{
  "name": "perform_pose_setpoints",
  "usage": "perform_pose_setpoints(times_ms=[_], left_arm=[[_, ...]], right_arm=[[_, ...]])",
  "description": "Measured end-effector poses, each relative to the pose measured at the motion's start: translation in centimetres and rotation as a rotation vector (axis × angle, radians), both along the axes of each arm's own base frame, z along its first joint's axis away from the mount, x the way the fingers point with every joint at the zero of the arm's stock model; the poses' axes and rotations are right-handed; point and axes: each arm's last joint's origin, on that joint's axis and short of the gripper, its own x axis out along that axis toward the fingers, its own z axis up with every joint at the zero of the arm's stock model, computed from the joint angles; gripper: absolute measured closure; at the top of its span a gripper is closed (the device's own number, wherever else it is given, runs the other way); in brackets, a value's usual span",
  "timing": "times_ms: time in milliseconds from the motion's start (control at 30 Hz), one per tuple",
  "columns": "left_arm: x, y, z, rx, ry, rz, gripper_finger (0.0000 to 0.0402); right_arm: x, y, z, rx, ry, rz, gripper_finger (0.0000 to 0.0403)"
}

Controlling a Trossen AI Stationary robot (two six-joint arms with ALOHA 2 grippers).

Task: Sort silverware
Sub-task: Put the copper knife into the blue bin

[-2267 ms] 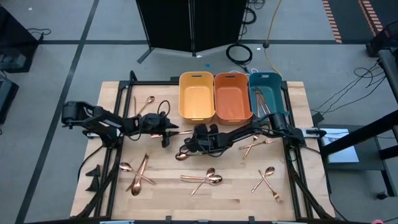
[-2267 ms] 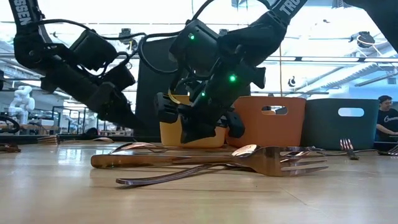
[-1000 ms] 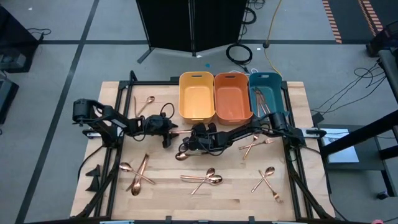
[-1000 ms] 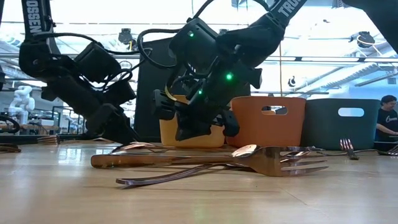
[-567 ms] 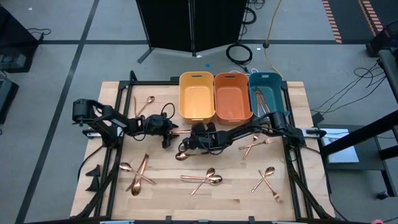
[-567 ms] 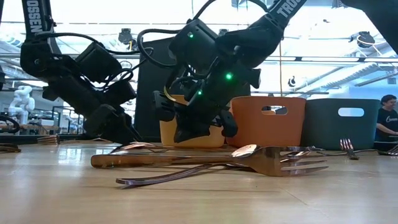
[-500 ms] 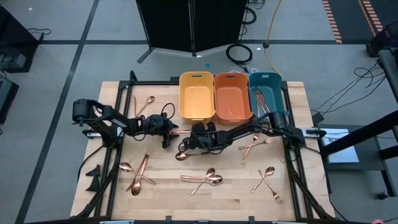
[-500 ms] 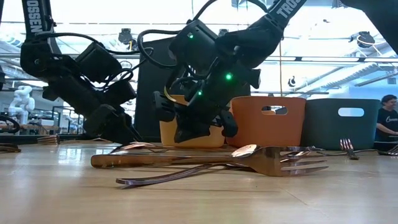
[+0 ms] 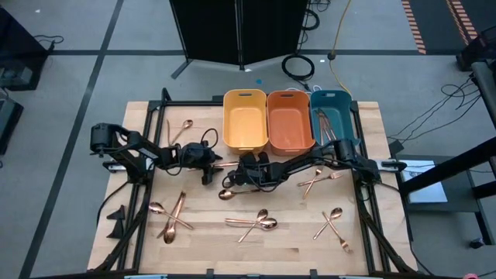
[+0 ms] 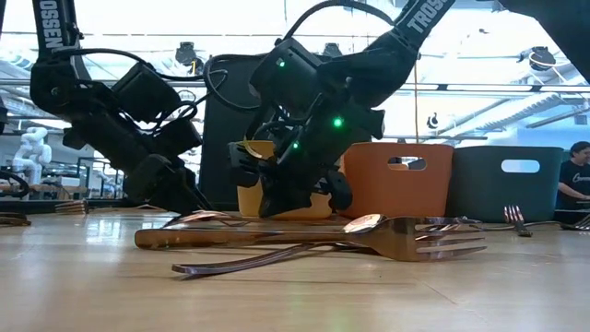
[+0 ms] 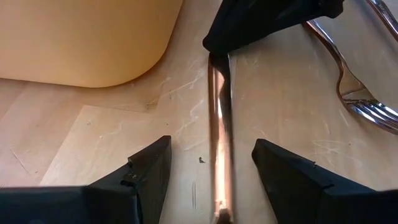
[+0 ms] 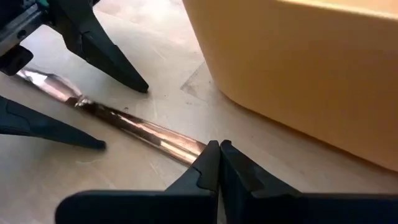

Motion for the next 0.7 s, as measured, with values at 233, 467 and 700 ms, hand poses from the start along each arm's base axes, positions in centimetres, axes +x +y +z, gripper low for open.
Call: perform_pose_setpoints(times_ms=[233,467,700], left_arm=[[0.0,-0.1,-0.1,-0.012,0.006,-0.011,0.0171],[-0.1,-0.1,-0.1,-0.030,0.019,0.000,0.0171],[-0.1,-0.1,-0.1,-0.034,0.017,0.004,0.0171]], right_arm=[[-0.1,0.0,-1.4,0.044,0.004,-0.039,0.0403],[-0.4,0.4,-1.7,0.067,0.037,-0.031,0.0403],[-0.6,0.6,-1.9,0.080,0.065,-0.018,0.0403]])
